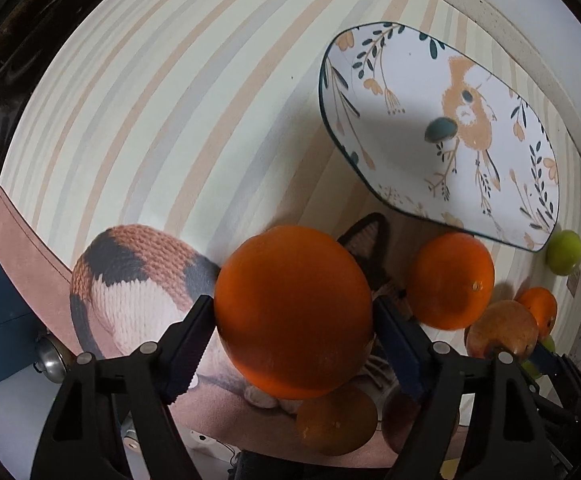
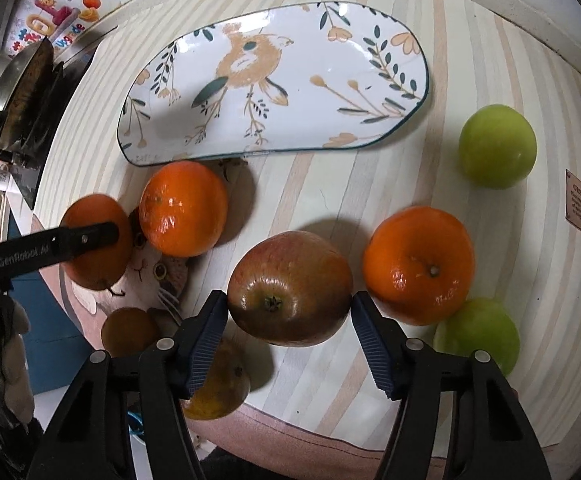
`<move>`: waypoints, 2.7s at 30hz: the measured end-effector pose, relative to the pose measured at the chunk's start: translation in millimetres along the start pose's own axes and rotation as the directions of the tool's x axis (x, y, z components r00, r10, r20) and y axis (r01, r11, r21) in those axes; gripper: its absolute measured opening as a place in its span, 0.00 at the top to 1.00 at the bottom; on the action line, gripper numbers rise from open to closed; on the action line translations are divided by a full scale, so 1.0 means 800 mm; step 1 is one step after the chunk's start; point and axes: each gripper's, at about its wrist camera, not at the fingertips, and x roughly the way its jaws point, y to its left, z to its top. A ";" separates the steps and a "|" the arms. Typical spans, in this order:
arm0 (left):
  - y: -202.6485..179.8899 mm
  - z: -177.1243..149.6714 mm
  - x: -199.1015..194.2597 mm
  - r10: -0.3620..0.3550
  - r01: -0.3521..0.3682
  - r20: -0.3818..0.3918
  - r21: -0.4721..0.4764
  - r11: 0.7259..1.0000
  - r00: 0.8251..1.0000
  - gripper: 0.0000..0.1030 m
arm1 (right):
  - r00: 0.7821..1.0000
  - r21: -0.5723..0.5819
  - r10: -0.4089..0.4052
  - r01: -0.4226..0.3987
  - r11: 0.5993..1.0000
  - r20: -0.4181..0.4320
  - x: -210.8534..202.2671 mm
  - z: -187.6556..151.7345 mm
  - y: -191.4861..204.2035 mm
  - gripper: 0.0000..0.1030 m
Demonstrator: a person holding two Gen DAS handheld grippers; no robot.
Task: Organize fruits
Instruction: 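Grasp the large orange with the left tool while the right tool grasps the red apple, then carry the orange and apple onto the floral plate and open both tools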
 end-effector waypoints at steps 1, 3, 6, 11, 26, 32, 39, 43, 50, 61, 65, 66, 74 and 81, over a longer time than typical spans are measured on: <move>-0.001 0.006 -0.002 -0.002 0.002 0.002 0.000 1.000 1.000 0.22 | 1.000 0.008 -0.001 0.001 1.000 -0.001 0.000 0.002 -0.002 0.33; 0.008 0.009 -0.003 -0.009 0.009 0.005 -0.008 1.000 1.000 0.22 | 1.000 0.017 0.000 0.000 1.000 -0.001 0.002 0.005 -0.003 0.33; 0.016 0.013 -0.012 -0.012 0.012 0.017 -0.017 1.000 1.000 0.23 | 1.000 0.017 -0.003 0.003 1.000 0.001 0.005 0.008 -0.002 0.32; 0.024 0.002 -0.015 -0.001 0.002 0.046 -0.029 1.000 0.999 0.25 | 1.000 0.015 -0.003 0.002 1.000 0.031 0.002 0.005 -0.001 0.34; 0.020 -0.017 -0.098 -0.039 0.035 0.149 0.027 0.999 0.988 0.25 | 0.995 -0.021 0.030 -0.028 0.999 0.093 -0.040 0.008 0.000 0.34; -0.021 0.009 -0.163 -0.132 0.118 0.208 0.081 0.990 0.969 0.25 | 0.985 -0.029 0.087 -0.083 0.996 0.150 -0.082 0.036 0.007 0.34; -0.080 0.102 -0.122 -0.151 0.136 0.161 0.103 0.985 0.975 0.25 | 0.976 -0.074 0.067 -0.052 0.996 0.207 -0.087 0.119 0.026 0.34; -0.083 0.148 -0.076 -0.143 0.137 0.078 0.078 0.987 0.987 0.25 | 0.982 -0.093 0.030 -0.013 0.996 0.184 -0.053 0.165 0.032 0.34; -0.083 0.168 -0.039 -0.131 0.130 0.011 0.071 0.989 0.991 0.25 | 0.989 -0.109 -0.023 0.040 0.993 0.149 -0.008 0.216 0.025 0.34; -0.082 0.176 -0.032 -0.107 0.108 -0.034 0.054 0.993 0.994 0.24 | 0.992 -0.105 -0.039 0.052 0.993 0.122 0.012 0.238 0.028 0.33; -0.080 0.177 -0.032 -0.110 0.112 -0.038 0.050 0.992 0.993 0.24 | 0.994 -0.076 -0.031 0.038 0.996 0.100 0.014 0.241 0.026 0.20; -0.079 0.177 -0.031 -0.113 0.115 -0.039 0.045 0.992 0.993 0.24 | 0.995 -0.069 -0.030 0.037 0.997 0.096 0.014 0.241 0.025 0.18; -0.070 0.166 -0.063 -0.100 0.098 0.037 0.052 0.994 0.994 0.17 | 0.993 -0.042 -0.058 0.063 0.997 0.106 -0.004 0.227 0.018 0.10; -0.051 0.127 -0.108 -0.059 0.054 0.136 0.044 0.998 0.989 0.17 | 0.987 -0.022 -0.097 0.100 0.995 0.128 -0.044 0.192 0.013 0.10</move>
